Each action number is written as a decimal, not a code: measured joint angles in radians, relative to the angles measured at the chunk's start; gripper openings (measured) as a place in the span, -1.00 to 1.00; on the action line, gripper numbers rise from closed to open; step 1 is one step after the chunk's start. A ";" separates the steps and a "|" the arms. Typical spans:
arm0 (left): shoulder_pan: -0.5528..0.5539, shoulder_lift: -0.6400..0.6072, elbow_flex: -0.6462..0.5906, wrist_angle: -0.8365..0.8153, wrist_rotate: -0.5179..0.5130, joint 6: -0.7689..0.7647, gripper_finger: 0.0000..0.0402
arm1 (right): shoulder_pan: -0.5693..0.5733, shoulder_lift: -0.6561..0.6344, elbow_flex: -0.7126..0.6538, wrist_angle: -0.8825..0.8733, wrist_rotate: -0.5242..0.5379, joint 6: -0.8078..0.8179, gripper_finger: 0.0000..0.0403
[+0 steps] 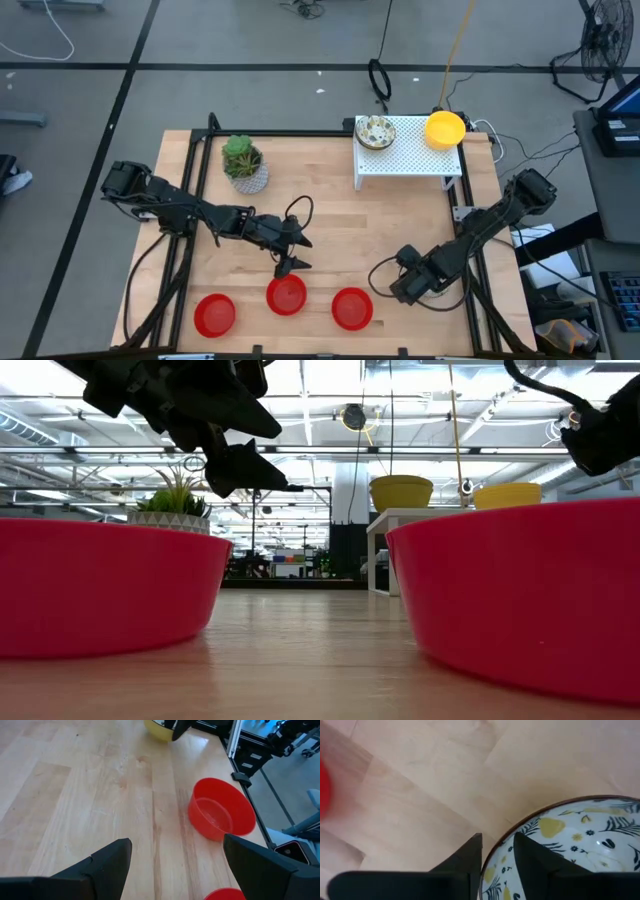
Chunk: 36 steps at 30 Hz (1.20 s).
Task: Pick & Place Mini bowls
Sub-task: Stack the white patterned bowl on the white patterned bowls on the shelf
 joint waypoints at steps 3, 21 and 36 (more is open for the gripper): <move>0.000 0.000 0.000 0.000 0.000 0.000 0.59 | 0.000 0.000 0.000 -0.010 -0.023 -0.058 -0.67; 0.000 0.000 0.000 0.001 0.000 0.029 0.59 | -0.060 -0.058 0.161 0.023 0.286 -0.543 -1.00; 0.001 0.000 0.000 0.000 0.000 0.097 0.59 | -0.527 -0.237 0.364 0.113 0.555 -1.213 -1.00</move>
